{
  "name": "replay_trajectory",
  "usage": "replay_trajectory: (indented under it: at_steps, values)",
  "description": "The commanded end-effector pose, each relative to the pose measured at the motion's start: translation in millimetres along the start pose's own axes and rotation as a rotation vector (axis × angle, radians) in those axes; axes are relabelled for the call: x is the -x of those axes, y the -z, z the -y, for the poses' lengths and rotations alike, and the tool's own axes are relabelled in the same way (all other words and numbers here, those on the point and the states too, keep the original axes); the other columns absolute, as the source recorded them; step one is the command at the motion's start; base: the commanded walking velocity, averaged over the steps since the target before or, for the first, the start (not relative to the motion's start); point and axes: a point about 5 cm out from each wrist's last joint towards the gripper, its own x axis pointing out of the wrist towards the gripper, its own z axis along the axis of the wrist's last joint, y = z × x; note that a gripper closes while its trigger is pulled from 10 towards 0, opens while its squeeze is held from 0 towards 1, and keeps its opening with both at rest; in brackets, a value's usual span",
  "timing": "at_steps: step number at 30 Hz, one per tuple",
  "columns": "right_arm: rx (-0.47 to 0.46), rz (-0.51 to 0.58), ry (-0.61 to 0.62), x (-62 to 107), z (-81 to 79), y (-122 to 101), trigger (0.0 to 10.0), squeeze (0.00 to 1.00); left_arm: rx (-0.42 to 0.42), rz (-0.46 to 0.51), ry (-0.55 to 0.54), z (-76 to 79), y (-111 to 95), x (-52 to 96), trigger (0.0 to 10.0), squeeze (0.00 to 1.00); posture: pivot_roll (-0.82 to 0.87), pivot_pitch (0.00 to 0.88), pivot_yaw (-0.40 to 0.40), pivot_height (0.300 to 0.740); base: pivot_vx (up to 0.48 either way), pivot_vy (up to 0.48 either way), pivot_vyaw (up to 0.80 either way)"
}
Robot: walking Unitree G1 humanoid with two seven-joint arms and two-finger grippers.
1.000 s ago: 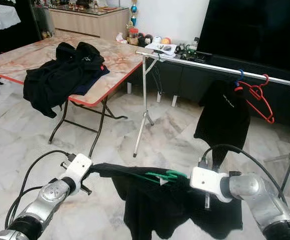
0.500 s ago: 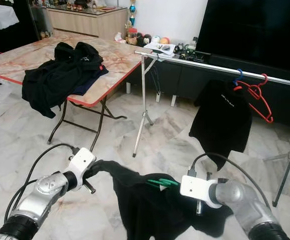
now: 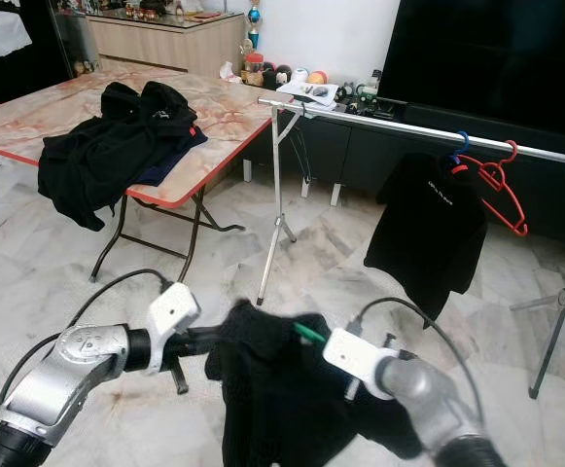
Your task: Hang hanger
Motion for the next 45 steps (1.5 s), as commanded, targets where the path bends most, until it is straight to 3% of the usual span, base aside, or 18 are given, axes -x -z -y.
replay_trajectory:
  at_steps: [1,2,3,4,5,6,7,17,19,24,26,27,30,37,45]
  values:
    - [-0.052,0.056,0.026,3.6,11.6,-12,10.0,0.0,-0.015,0.002,0.037,4.9,-4,-3.8,2.0,0.0,0.09,0.0,-0.032,0.74,0.0,0.0,0.0]
    - [-0.058,0.067,0.013,2.8,10.0,-14,10.0,0.0,-0.018,-0.004,0.058,7.9,-4,-5.2,7.2,0.0,0.09,0.0,-0.032,0.74,0.0,0.0,0.0]
    - [-0.058,0.067,0.013,2.8,10.0,-14,10.0,0.0,-0.018,-0.004,0.058,7.9,-4,-5.2,7.2,0.0,0.09,0.0,-0.032,0.74,0.0,0.0,0.0]
    - [-0.068,0.081,0.017,2.3,10.5,-16,10.0,0.0,-0.032,-0.006,0.09,12.0,-5,-5.8,10.0,0.0,0.09,0.0,-0.034,0.74,0.0,0.0,0.0]
    - [-0.085,0.092,0.027,2.2,12.1,-18,10.0,0.0,-0.03,-0.007,0.1,13.6,-5,-6.1,10.0,0.14,0.09,0.0,-0.034,0.74,0.0,0.0,0.0]
    - [-0.096,0.1,0.035,2.1,13.2,-18,10.0,0.0,-0.028,-0.008,0.105,14.6,-5,-6.3,10.0,0.31,0.09,0.0,-0.034,0.74,0.0,0.0,0.0]
    - [-0.105,0.112,0.055,2.1,16.2,-21,10.0,0.0,-0.018,-0.011,0.149,20.0,-5,-4.8,10.0,0.98,0.09,0.0,-0.034,0.74,0.0,0.0,0.0]
    - [-0.126,0.115,0.132,-2.7,24.3,-28,10.0,0.0,0.013,-0.046,0.243,33.3,-6,4.4,10.0,1.0,0.1,0.0,-0.039,0.74,0.0,0.0,0.0]
    - [-0.106,0.166,0.119,-2.7,25.2,-33,10.0,0.0,0.007,-0.047,0.226,31.1,-7,6.3,10.0,1.0,0.1,0.0,-0.042,0.74,0.0,0.0,0.0]
    - [-0.054,0.155,0.11,-0.4,32.0,-31,10.0,0.0,0.005,-0.078,0.183,23.4,-4,13.7,10.0,1.0,0.1,0.001,-0.044,0.74,0.0,0.0,0.0]
    - [0.014,0.23,-0.024,6.1,27.4,-32,10.0,0.0,-0.006,-0.095,0.154,18.5,-4,20.5,10.0,1.0,0.11,0.0,-0.046,0.74,0.0,0.0,0.0]
    - [0.014,0.23,-0.024,6.1,27.4,-32,10.0,0.0,-0.006,-0.095,0.154,18.5,-4,20.5,10.0,1.0,0.11,0.0,-0.046,0.74,0.0,0.0,0.0]
    - [0.099,0.231,-0.246,16.5,14.7,-21,10.0,0.0,-0.019,-0.111,0.127,12.9,-4,25.4,10.0,1.0,0.11,0.0,-0.046,0.74,0.0,0.0,0.0]
    - [0.128,0.172,-0.379,25.7,11.9,-2,10.0,0.0,-0.017,-0.129,0.123,11.8,1,24.3,10.0,1.0,0.11,0.0,-0.05,0.74,0.0,0.0,0.0]
    - [0.156,0.185,-0.503,30.6,1.6,-2,10.0,0.0,-0.012,-0.094,0.144,11.3,-2,15.8,10.0,1.0,0.11,0.0,-0.043,0.74,0.0,0.0,0.0]
